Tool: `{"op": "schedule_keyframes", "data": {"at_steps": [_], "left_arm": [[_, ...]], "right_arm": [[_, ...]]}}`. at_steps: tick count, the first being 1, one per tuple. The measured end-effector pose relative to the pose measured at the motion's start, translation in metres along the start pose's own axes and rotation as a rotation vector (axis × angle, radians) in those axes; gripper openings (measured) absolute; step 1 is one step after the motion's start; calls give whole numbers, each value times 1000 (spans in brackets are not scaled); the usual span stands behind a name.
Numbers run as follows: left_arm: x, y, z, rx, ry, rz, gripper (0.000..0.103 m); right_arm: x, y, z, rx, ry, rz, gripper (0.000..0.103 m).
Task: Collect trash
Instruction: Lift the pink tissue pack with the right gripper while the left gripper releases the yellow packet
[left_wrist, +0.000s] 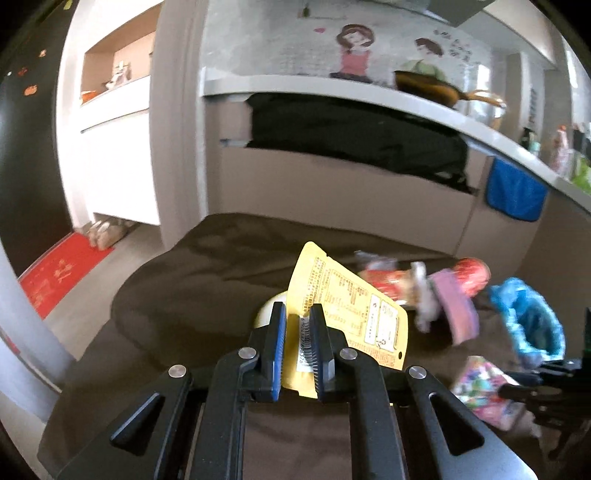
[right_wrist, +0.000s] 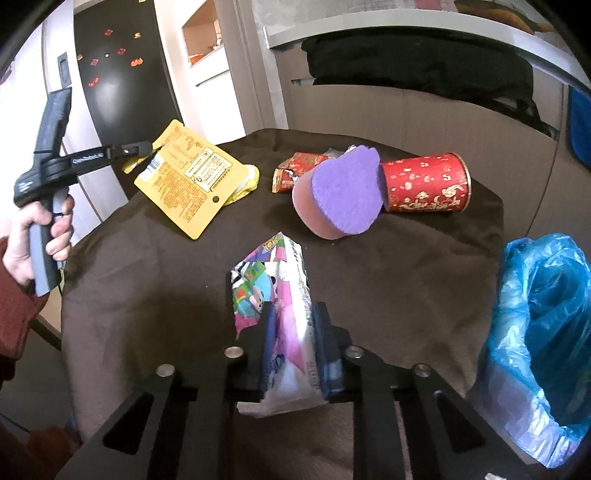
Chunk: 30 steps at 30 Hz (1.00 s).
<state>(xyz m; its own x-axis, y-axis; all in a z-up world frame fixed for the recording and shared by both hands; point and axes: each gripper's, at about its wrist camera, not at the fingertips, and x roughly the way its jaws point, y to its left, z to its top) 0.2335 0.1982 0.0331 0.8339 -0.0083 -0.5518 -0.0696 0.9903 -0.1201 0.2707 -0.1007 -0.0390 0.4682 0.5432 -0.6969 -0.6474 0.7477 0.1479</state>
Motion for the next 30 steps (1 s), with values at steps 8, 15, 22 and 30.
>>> {"op": "schedule_keyframes", "data": {"at_steps": [8,15,22,30], "left_arm": [[-24,-44,12,64,-41,-49,0],[-23,-40,10,36,-17,-68,0],[10,15,-15,-154,151,-89,8],[42,52,-66,-251,279,17,57]], "right_arm": [[-27,-8,8,14,-76,-52,13],[-34,-8,10,25,-88,-59,13],[-24,-16,0,71,-57,-34,14],[-11,-15,-10,73,-24,-27,15]]}}
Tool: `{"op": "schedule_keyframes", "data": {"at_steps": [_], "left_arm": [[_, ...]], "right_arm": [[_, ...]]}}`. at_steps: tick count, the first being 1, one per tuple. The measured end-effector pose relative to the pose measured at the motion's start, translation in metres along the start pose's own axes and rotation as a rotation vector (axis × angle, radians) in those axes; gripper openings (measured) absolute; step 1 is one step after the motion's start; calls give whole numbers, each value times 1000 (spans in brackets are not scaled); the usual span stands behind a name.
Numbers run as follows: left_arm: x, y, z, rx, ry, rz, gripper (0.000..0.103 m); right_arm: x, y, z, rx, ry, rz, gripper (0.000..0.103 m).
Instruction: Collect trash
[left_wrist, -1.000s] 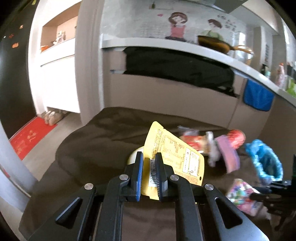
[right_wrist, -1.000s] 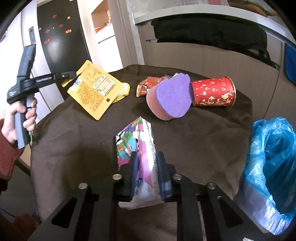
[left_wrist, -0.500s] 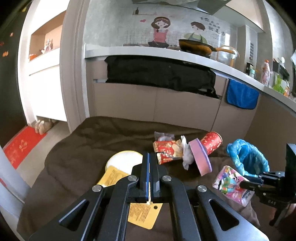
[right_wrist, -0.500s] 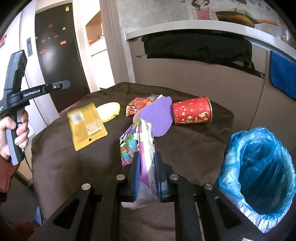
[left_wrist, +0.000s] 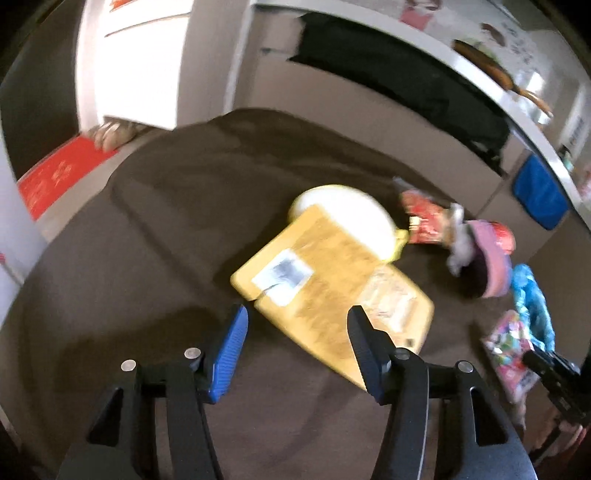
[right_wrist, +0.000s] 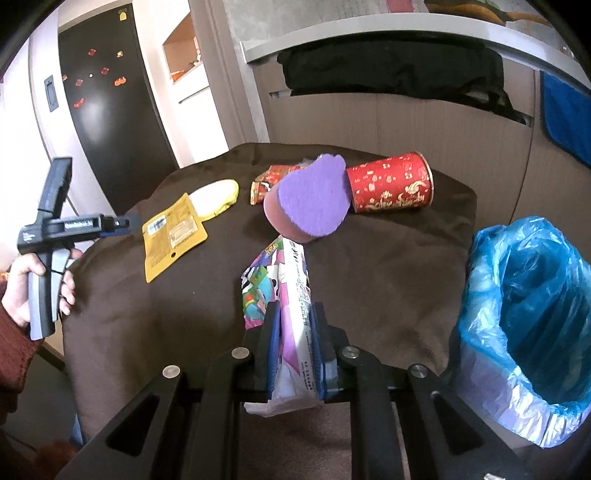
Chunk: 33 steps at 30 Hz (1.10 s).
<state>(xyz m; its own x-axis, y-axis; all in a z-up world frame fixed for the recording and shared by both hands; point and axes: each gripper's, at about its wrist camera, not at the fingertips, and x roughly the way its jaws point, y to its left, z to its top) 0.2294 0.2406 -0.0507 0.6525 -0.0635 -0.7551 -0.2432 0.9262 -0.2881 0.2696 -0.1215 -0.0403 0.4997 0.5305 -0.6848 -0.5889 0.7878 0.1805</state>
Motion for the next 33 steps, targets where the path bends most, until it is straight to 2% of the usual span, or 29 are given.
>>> {"op": "schedule_keyframes", "data": {"at_steps": [4,5,7,12,13,14,15,16,19,22,26,33], "left_arm": [[17,12,3,-29,4,6,57],[18,11,6,-29,-15,9,57],[25,7,10,-27,-14,37,57],[45,-18,18,108,-15,197,56],[46,-21,17,122,-25,212,42],[46,-24,17,121,-37,206,18],[45,-25,17,113,-45,222,13],[41,-24,17,106,-58,206,6],[18,-22,15,104,-123,157,1],[-4,-33,14,128,-182,118,0],[-39,-55,16,167,-250,52,0],[-83,-96,21,258,-319,-29,0]], "right_arm": [[4,-4,-1,14,8,7,16],[4,-5,-2,16,9,7,16],[5,-5,-3,21,9,8,16],[10,-7,-5,36,14,13,18],[10,-8,-5,41,12,16,18],[10,-8,-6,44,10,17,18],[10,-8,-7,46,7,18,18],[9,-8,-7,47,6,19,18],[6,-8,-8,47,1,22,18],[2,-6,-7,27,-16,13,17],[-5,-2,-2,14,-38,8,11],[-19,3,8,-10,-79,-20,9]]}}
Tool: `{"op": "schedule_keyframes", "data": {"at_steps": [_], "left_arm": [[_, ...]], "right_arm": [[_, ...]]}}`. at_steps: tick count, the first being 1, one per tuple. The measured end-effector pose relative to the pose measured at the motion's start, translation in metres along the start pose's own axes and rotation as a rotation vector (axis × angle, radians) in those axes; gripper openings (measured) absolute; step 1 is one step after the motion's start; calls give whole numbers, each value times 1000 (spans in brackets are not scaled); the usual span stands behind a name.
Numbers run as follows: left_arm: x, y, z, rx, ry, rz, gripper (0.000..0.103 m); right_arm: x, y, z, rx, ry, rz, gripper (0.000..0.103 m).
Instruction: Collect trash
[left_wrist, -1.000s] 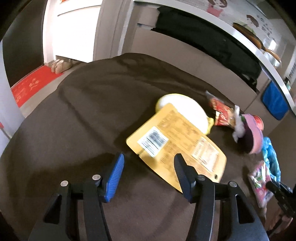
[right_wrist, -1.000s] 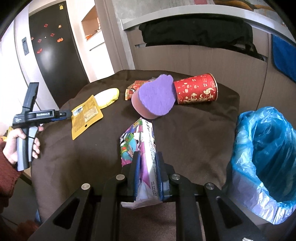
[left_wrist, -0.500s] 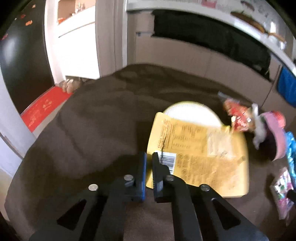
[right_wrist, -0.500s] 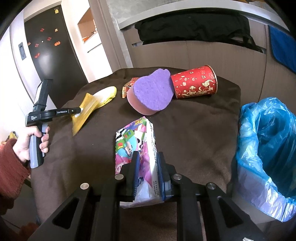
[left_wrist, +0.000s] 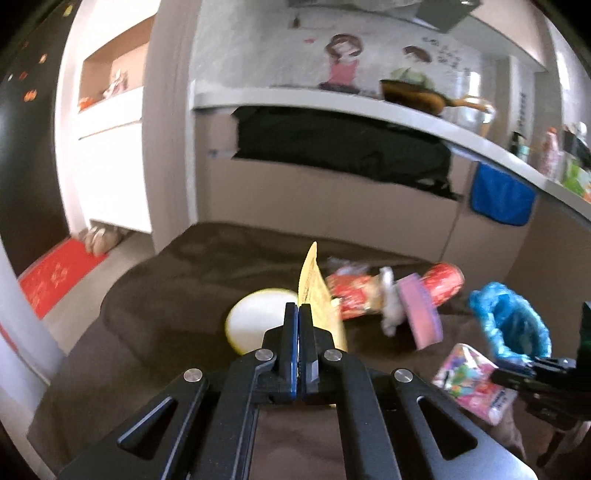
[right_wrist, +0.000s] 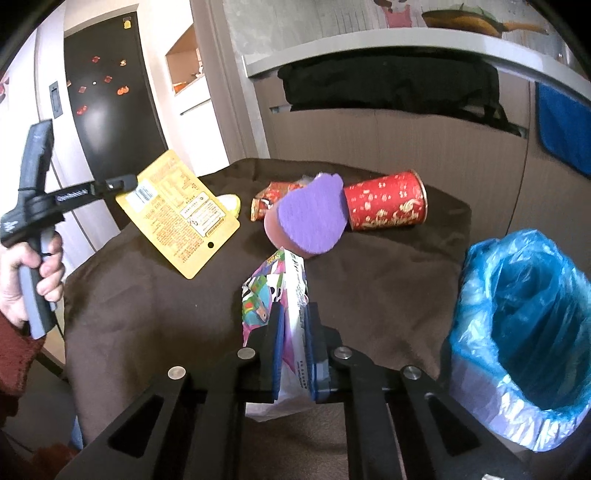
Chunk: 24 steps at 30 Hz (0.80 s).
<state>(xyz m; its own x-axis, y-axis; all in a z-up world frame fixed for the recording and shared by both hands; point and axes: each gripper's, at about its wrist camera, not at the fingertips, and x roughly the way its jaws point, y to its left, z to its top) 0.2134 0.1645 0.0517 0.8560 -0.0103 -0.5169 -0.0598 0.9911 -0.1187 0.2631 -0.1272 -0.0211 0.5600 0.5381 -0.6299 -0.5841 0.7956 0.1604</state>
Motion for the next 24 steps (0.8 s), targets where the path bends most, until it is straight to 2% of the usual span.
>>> {"op": "schedule_keyframes", "data": {"at_steps": [6,13,24], "left_arm": [[-21,-35,22,64,-45,-53,0],[-30,-78,43,94,-71,-128,0],[-25,-177,55,154,-53,-293,0]], "right_arm": [[-16,-2,14,-11,-44,-37,9],[-38,-12,27,-5,-101,-83,9],[-111,-81,22,79,-195,-254,9]]}}
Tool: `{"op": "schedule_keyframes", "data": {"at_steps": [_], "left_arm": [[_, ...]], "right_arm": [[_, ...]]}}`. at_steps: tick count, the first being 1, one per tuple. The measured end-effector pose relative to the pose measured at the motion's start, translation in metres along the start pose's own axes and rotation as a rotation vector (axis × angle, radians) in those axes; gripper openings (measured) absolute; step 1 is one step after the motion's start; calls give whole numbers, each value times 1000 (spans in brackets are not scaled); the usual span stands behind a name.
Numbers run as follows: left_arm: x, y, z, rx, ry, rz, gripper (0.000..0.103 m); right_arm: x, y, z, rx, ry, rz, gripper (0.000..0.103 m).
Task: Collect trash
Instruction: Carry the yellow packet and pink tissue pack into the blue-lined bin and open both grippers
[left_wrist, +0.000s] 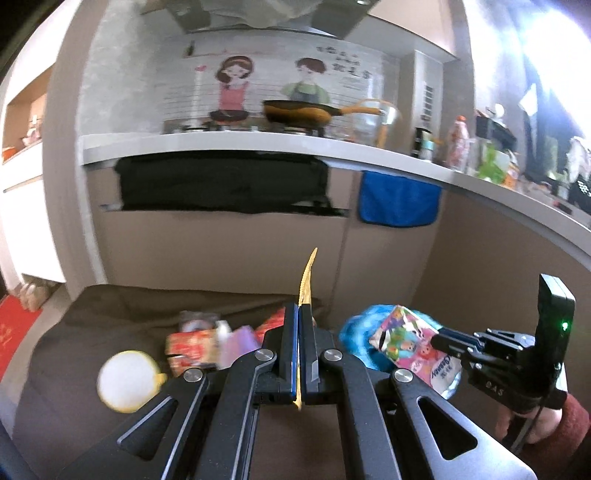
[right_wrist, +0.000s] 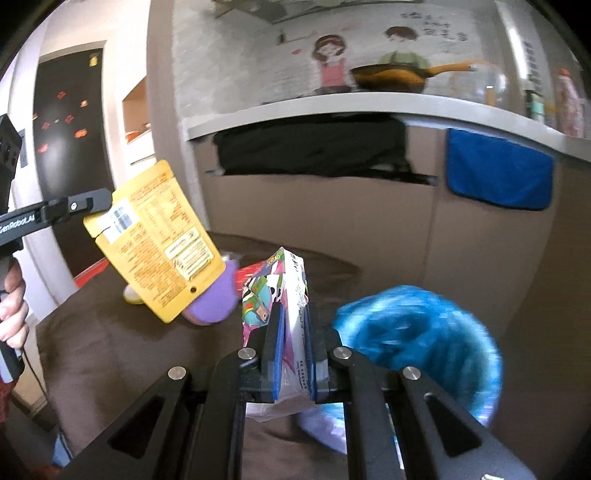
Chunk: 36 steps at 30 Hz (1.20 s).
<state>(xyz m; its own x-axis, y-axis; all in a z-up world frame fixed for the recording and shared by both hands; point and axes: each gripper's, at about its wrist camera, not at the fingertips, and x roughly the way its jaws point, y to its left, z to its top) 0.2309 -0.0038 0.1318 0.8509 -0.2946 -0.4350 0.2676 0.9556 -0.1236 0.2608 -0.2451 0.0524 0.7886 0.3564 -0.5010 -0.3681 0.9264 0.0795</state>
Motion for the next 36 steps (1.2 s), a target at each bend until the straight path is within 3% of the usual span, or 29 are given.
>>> {"op": "schedule_keyframes", "data": {"at_steps": [9,16,28,36], "left_arm": [[48,-84,10,52,46,-140,0],[106,-121,6,45,124,-216,0],[198,-113,-45,-6,320,-177,0],[230,-110,-71,-7,406,-149,2]], "right_arm": [[-29,-74,-10,63,-26,-126,9],[-15,-118,-25,128,1,-165,9],[59,-148,-50,195,107,-143,9],[89,-156,-69,216,190,-174,12]]}}
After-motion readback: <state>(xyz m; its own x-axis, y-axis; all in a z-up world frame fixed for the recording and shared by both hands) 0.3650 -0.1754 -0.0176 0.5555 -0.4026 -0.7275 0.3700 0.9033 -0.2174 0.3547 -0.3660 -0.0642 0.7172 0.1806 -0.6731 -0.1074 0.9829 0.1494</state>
